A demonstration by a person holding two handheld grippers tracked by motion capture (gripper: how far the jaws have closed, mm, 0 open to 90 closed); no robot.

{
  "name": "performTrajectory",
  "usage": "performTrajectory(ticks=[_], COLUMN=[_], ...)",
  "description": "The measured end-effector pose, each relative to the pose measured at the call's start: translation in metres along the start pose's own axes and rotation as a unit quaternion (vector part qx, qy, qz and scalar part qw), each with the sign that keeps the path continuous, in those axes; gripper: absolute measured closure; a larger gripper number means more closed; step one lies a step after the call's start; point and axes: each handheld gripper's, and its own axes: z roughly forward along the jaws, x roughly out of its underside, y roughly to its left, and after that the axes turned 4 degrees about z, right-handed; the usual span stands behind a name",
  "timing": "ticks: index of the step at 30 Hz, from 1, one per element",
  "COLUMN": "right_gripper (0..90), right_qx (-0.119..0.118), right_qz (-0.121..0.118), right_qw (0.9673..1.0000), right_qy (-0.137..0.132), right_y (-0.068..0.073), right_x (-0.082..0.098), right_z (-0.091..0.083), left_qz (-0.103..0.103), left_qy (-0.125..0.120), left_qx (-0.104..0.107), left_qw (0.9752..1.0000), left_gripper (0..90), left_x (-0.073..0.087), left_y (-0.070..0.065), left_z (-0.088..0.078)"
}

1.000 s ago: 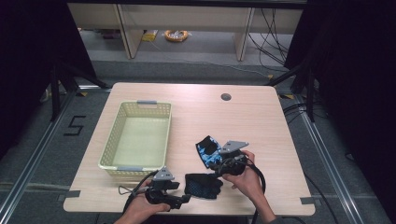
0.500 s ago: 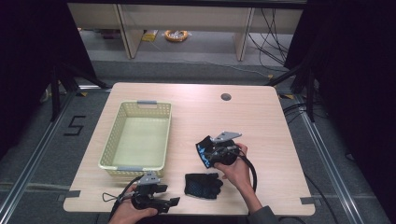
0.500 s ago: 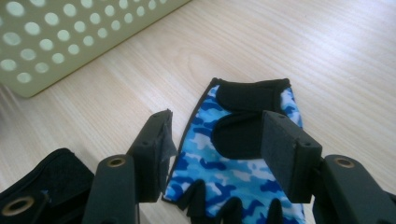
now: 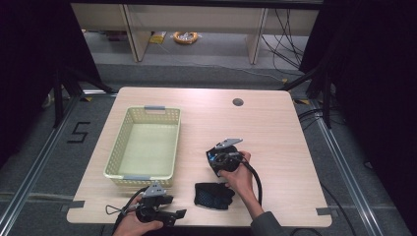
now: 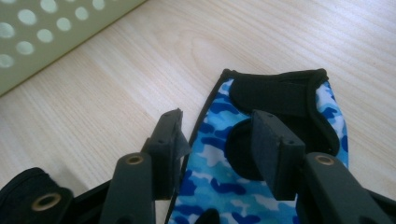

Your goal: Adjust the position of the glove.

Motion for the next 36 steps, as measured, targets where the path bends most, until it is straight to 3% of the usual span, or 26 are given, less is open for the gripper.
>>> performTrajectory(ticks=[2,3,5,6,10,11,12,13,15,20,22,26,27,28,29,30,31,32,35,36], right_gripper=[57.0,57.1,58.3,60.6,64.8,73.1,73.1,80.5,87.4,88.5,88.6,88.6,88.6,88.6,88.6,88.6,88.6,88.6,88.6,88.6], right_qx=[0.0,-0.001,0.003,0.011,0.012,0.006,0.006,-0.004,-0.024,-0.031,-0.04,-0.055,-0.079,-0.079,-0.102,-0.109,-0.109,-0.126,-0.144,-0.144], right_qz=[0.002,0.016,0.012,-0.007,-0.01,-0.015,-0.015,-0.002,-0.012,-0.026,-0.051,-0.068,-0.094,-0.094,-0.11,-0.124,-0.124,-0.143,-0.182,-0.182], right_qw=[1.0,0.9998,0.9998,0.9999,0.9998,0.9998,0.9998,1.0,0.9996,0.9992,0.9979,0.9959,0.9917,0.9917,0.9879,0.9854,0.9854,0.9805,0.9713,0.9713], right_qy=[0.006,0.015,0.015,0.009,0.011,0.015,0.015,0.007,-0.003,-0.006,-0.007,-0.024,-0.037,-0.037,-0.038,-0.042,-0.042,-0.049,-0.052,-0.052], right_y=[0.0,0.002,0.002,0.002,0.004,0.001,0.001,0.001,-0.004,-0.004,-0.003,0.003,0.006,0.006,0.014,0.018,0.018,0.025,0.035,0.035], right_x=[0.001,0.002,0.003,0.004,0.005,0.005,0.005,0.006,0.008,0.007,0.004,0.003,0.002,0.002,0.003,0.005,0.005,0.009,0.017,0.017], right_z=[0.004,0.008,0.01,0.011,0.011,0.009,0.009,0.009,0.009,0.009,-0.002,-0.015,-0.029,-0.029,-0.045,-0.053,-0.053,-0.064,-0.074,-0.074], left_qz=[0.0,-0.004,0.0,0.0,-0.003,-0.002,-0.002,-0.002,-0.003,-0.003,-0.004,-0.007,-0.008,-0.008,-0.008,-0.008,-0.009,-0.011,-0.011,-0.011], left_qy=[-0.002,-0.002,0.0,0.001,0.004,0.004,0.004,0.004,0.005,0.004,0.0,-0.002,0.0,0.0,-0.002,-0.002,-0.004,-0.007,-0.005,-0.005], left_qx=[-0.001,0.003,0.001,-0.001,0.005,0.005,0.005,0.006,0.007,0.006,0.008,0.005,0.003,0.003,0.003,0.003,0.002,0.001,-0.002,-0.002], left_qw=[1.0,1.0,1.0,1.0,1.0,1.0,1.0,1.0,1.0,1.0,1.0,1.0,1.0,1.0,1.0,1.0,1.0,0.9999,0.9999,0.9999], left_gripper=[27.4,27.3,27.3,27.3,27.2,27.2,27.1,27.1,27.1,27.2,27.2,27.2,27.2,27.2,27.2,27.2,27.2,27.1,27.2,27.2], left_x=[0.0,0.0,0.0,0.001,0.002,0.002,0.002,0.002,0.002,0.002,0.002,0.002,0.002,0.002,0.003,0.003,0.002,0.002,0.002,0.002], left_y=[0.0,0.001,0.001,0.001,0.002,0.001,0.001,0.001,0.001,0.002,0.003,0.005,0.006,0.006,0.007,0.007,0.007,0.008,0.009,0.009], left_z=[0.0,0.0,-0.001,0.0,0.002,0.002,0.002,0.002,0.002,0.0,0.0,-0.001,-0.003,-0.003,-0.004,-0.004,-0.004,-0.004,-0.005,-0.005])
